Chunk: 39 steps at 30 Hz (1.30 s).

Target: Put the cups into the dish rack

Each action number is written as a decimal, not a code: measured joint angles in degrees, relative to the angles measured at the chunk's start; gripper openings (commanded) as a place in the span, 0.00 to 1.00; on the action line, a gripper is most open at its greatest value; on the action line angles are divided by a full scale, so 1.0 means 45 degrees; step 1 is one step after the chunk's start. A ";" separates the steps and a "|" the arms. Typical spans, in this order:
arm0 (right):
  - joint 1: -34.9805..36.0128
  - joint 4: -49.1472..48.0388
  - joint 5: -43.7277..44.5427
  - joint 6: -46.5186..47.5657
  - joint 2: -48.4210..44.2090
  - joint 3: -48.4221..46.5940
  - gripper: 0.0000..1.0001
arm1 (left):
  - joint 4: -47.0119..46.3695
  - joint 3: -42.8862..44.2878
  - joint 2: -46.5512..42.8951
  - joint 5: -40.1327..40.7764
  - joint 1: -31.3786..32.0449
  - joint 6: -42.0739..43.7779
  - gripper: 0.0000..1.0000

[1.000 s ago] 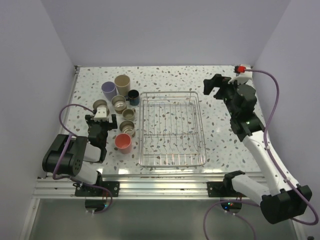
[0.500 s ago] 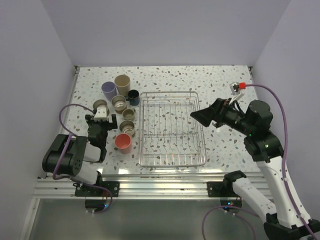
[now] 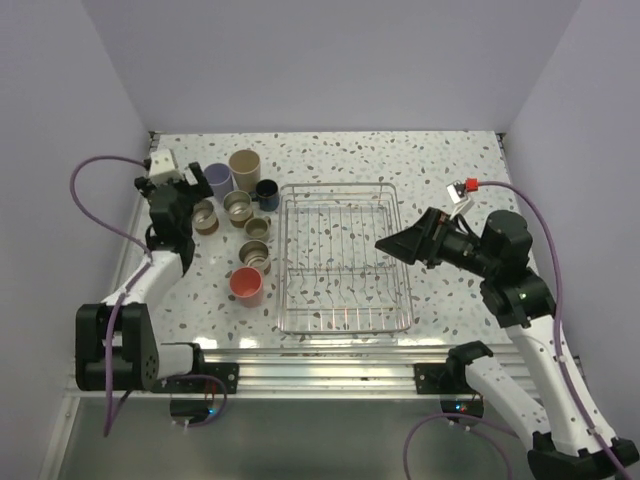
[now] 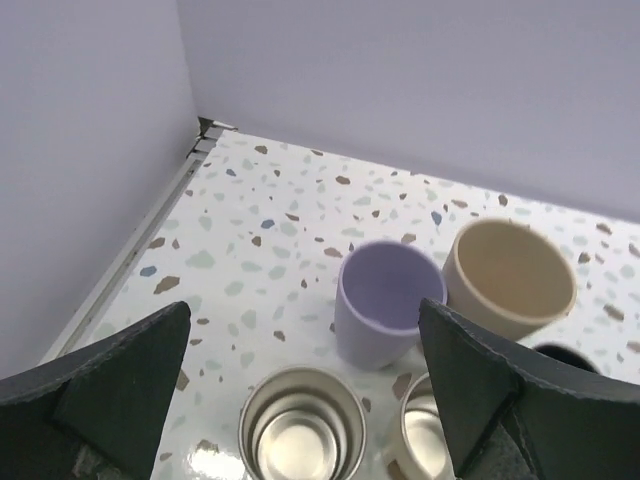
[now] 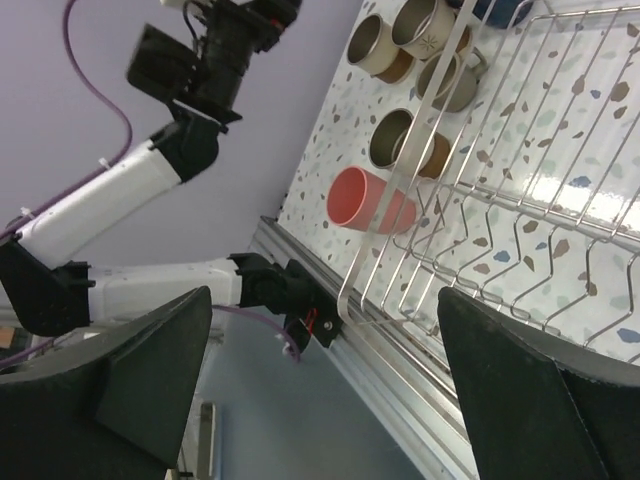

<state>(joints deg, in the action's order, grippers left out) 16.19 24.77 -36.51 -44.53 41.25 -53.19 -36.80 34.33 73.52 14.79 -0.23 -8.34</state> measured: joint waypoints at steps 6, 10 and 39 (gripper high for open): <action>0.0000 -0.1234 -0.0855 -0.0840 0.0583 0.0884 0.99 | 0.5391 0.6008 0.1899 -0.1166 -0.1316 -0.1438 0.86; 0.0000 -0.1229 -0.0933 -0.0792 0.1229 0.0874 0.99 | 0.8126 0.8476 0.3366 -0.1506 -0.1409 -0.1695 0.76; 0.0000 0.0359 -0.0792 0.0797 0.1486 -0.0447 0.98 | 1.2604 0.4857 0.3026 -0.2220 -0.1753 -0.3521 0.51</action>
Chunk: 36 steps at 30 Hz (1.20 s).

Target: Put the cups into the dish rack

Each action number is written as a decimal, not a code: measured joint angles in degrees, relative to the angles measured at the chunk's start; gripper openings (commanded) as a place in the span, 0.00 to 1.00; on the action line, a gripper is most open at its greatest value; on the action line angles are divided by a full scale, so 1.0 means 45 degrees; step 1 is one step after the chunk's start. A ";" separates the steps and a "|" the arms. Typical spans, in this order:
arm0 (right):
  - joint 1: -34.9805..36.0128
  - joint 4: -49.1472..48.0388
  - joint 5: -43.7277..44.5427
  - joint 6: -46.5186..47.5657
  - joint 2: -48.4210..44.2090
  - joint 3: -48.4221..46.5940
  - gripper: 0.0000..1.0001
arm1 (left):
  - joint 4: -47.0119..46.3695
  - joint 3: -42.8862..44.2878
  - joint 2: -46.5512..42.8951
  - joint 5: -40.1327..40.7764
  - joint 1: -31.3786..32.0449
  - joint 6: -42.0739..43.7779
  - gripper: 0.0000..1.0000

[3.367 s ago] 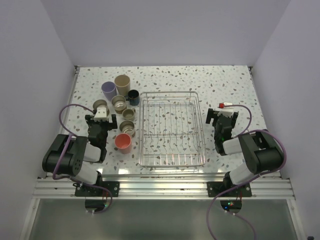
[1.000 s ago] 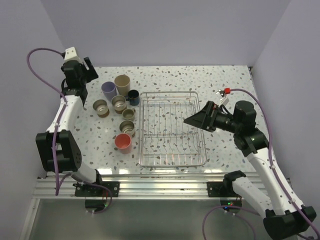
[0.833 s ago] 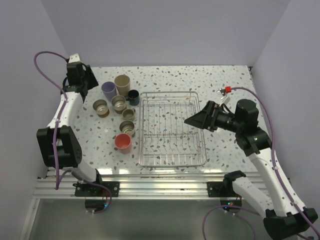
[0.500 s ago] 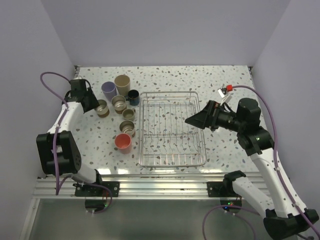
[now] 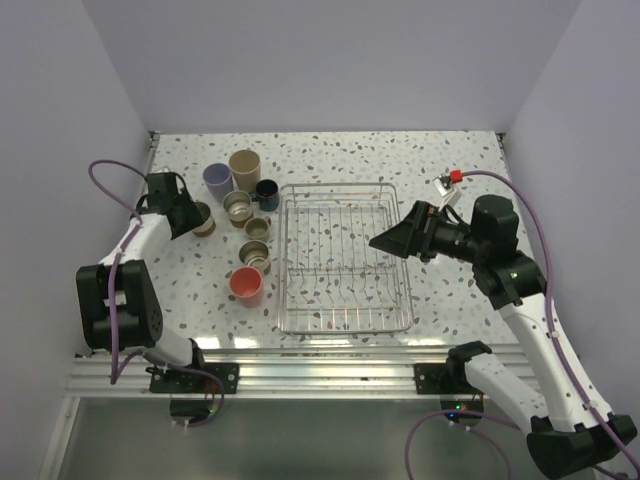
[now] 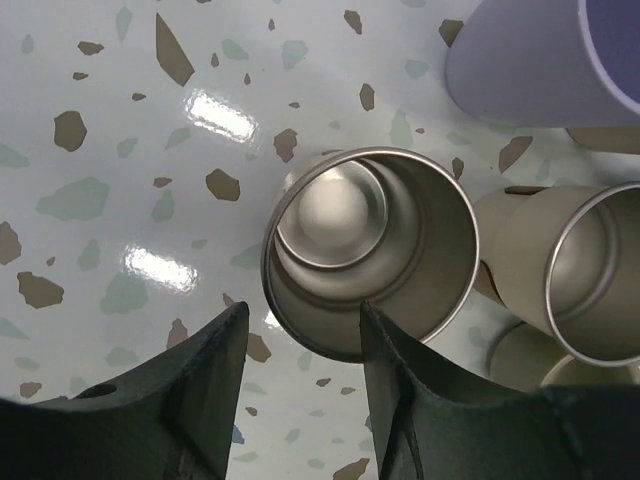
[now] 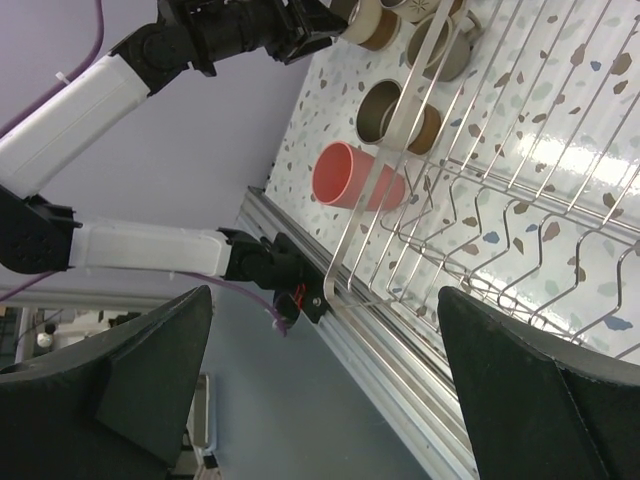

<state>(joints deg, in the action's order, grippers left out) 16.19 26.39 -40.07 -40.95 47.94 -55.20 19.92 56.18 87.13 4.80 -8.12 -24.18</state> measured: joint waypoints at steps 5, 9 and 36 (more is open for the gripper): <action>0.0000 0.0078 0.0005 0.0068 -0.0005 -0.0044 0.99 | -0.0442 0.0000 0.0136 0.0019 0.0000 -0.0185 0.25; 0.0000 0.0083 0.0005 0.0121 0.0010 -0.0044 0.99 | -0.0665 0.0073 0.0656 0.0078 -0.0024 -0.0151 0.13; 0.0418 -0.8451 -0.0578 -0.5945 0.5066 -0.3186 0.99 | -0.4041 0.1501 -0.4643 -0.5333 -0.0049 -0.4546 0.00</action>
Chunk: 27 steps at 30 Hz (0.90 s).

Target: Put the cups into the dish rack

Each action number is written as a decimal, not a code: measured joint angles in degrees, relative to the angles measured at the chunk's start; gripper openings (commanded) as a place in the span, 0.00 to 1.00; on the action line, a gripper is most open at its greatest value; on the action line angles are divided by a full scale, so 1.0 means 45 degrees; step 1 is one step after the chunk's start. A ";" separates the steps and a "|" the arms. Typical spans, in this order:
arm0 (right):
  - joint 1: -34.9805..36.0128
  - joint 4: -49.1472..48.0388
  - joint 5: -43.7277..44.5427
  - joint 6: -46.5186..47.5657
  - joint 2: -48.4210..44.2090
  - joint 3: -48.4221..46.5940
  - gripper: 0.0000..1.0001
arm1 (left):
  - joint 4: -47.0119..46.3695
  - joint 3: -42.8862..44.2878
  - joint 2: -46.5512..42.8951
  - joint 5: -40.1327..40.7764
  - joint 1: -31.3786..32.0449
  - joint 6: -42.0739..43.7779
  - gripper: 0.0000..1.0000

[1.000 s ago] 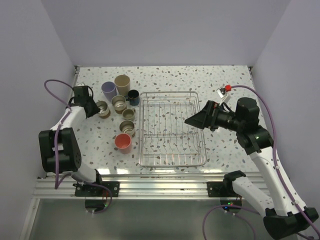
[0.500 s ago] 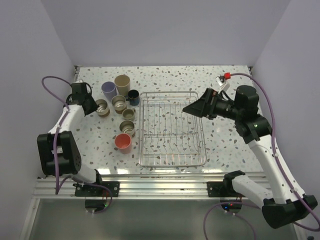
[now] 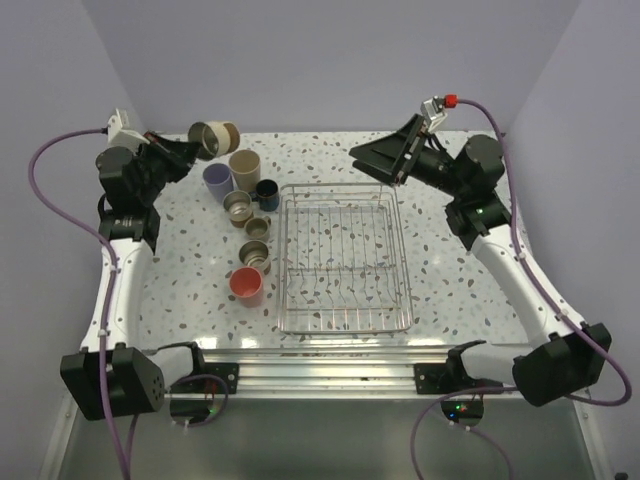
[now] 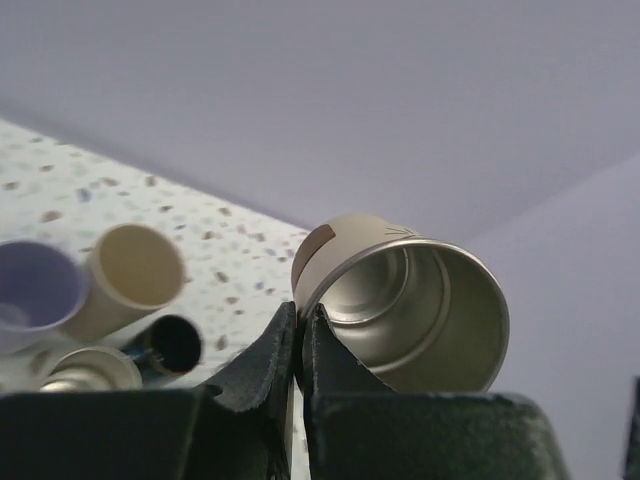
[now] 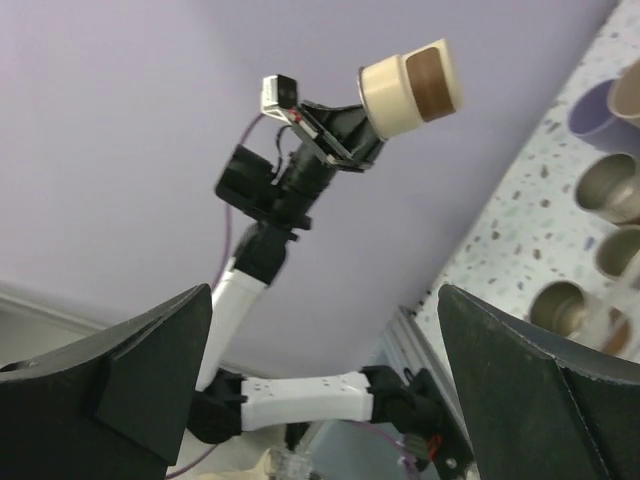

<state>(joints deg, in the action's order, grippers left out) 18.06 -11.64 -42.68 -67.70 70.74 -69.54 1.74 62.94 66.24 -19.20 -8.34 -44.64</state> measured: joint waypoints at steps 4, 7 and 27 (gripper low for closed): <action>0.0675 -0.2395 0.0000 -0.1705 0.1180 -0.0379 0.98 | -0.4046 -0.1263 0.0262 -0.2331 0.0437 -0.2395 0.00; 0.1360 -0.3215 0.0053 -0.2273 0.2127 -0.0947 0.98 | -0.6251 -0.1515 0.1039 -0.3521 0.1515 -0.3662 0.00; 0.2948 -0.1622 -0.0092 -0.0602 0.3730 -0.3371 0.99 | -1.0705 -0.1559 0.1370 -0.4274 0.3429 -0.5605 0.00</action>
<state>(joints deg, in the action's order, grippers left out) 31.33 -18.94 -43.09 -70.41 87.53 -84.71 -46.44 55.92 72.40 -38.44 7.09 -69.87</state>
